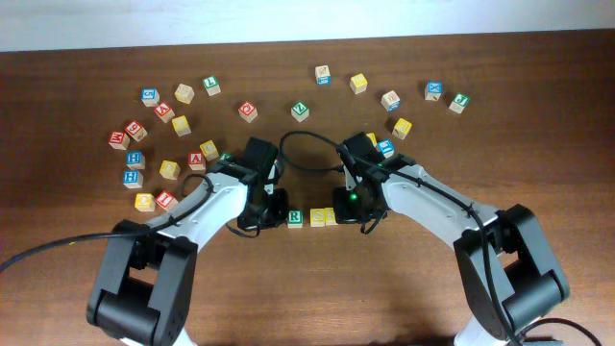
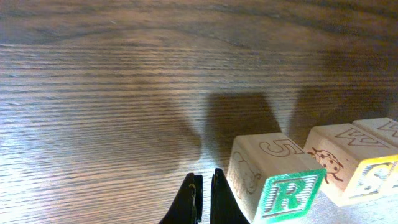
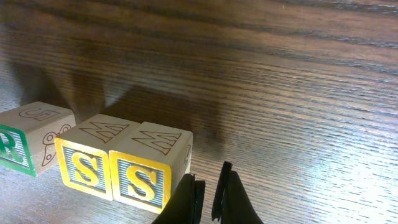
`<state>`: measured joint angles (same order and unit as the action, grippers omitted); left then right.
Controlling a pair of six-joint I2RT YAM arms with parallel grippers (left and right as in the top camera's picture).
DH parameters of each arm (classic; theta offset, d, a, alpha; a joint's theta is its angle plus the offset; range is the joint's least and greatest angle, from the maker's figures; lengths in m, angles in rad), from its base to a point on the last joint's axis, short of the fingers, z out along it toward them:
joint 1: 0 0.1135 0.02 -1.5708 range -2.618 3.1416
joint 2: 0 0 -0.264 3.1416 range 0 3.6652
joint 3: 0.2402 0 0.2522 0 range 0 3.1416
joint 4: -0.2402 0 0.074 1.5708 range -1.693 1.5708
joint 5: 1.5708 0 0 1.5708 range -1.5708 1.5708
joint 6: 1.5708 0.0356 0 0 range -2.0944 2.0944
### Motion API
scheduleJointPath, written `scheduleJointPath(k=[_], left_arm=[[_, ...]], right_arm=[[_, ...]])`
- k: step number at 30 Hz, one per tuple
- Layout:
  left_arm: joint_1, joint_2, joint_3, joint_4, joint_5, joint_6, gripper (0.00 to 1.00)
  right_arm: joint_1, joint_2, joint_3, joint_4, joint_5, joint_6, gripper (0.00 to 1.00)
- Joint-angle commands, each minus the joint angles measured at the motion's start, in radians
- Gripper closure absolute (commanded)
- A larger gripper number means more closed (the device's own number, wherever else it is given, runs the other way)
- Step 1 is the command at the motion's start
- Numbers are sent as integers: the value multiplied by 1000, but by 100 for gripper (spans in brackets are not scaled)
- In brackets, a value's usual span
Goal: Spell out RSS
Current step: 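Push both grippers inward to squeeze the R-S-S row together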
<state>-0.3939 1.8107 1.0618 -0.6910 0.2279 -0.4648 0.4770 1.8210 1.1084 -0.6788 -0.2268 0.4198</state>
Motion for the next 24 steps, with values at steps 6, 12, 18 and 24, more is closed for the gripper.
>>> scheduleJointPath(k=[6, 12, 18, 24], left_arm=[[-24, 14, -5, 40, 58, -13, 100], [-24, 14, -5, 41, 75, -14, 100], [-24, 14, -5, 52, 94, -13, 100], [-24, 14, -5, 53, 94, -13, 100]], right_arm=[[29, 18, -11, 18, -6, 8, 96], [34, 18, -11, 19, -29, 8, 96], [34, 18, -11, 34, -42, 7, 96], [34, 19, -11, 33, -42, 7, 96]])
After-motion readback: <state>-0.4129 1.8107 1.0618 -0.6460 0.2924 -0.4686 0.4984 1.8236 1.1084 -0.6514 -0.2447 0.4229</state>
